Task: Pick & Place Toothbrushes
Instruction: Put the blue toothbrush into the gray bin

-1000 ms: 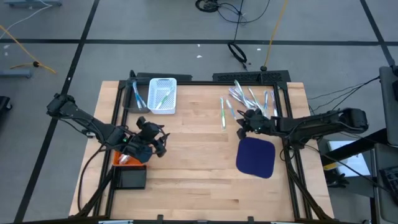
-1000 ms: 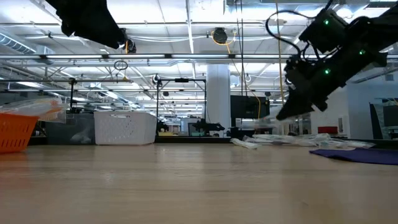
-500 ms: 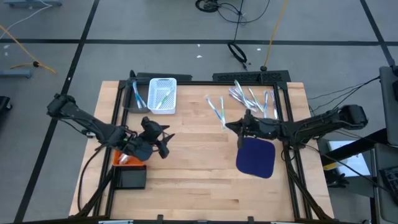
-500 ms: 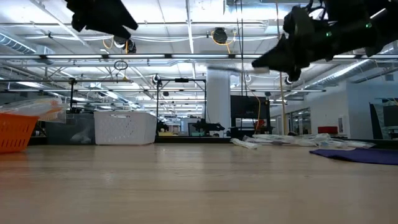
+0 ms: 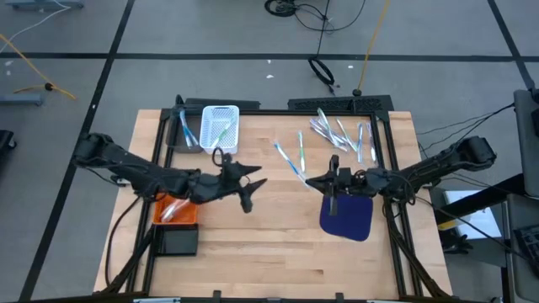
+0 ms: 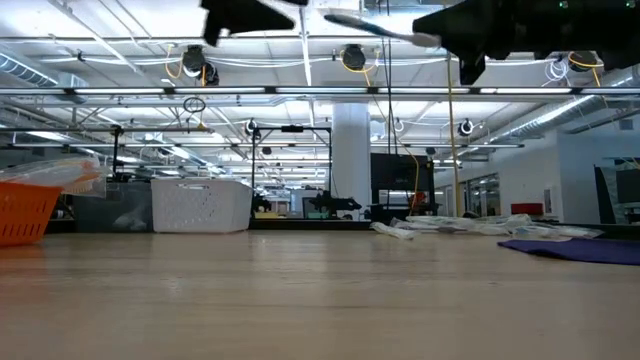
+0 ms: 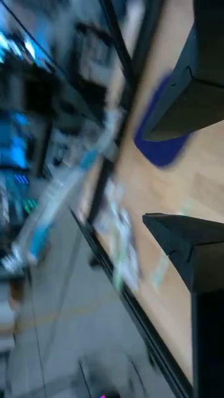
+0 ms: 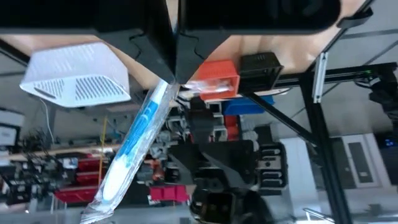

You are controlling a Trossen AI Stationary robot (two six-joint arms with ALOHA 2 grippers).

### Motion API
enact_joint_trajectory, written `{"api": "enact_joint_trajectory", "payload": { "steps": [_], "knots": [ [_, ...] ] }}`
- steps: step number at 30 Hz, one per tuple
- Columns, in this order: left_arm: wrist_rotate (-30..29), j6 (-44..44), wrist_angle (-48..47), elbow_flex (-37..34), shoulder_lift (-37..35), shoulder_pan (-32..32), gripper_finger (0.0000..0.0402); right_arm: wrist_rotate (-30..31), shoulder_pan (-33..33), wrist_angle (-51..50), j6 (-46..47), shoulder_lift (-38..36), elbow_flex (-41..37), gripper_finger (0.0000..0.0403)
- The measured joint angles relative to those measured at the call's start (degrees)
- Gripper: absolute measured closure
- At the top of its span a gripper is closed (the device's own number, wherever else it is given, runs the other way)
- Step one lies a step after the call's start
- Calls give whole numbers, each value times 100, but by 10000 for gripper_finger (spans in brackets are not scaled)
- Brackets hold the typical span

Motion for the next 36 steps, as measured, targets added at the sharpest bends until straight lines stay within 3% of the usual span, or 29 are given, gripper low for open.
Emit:
{"api": "enact_joint_trajectory", "payload": {
  "steps": [10,17,30,36],
  "knots": [
    [1932,27,1777,0,609,859,197,5,278,374,-359,0,0,403],
    [2761,-230,2833,0,1059,1191,197,9,348,437,-403,0,0,403],
    [2990,-388,3775,0,1319,1403,202,13,344,371,-403,0,0,403],
    [2992,-506,3729,2,1317,1523,259,15,344,338,-401,0,0,403]
  ]
}}
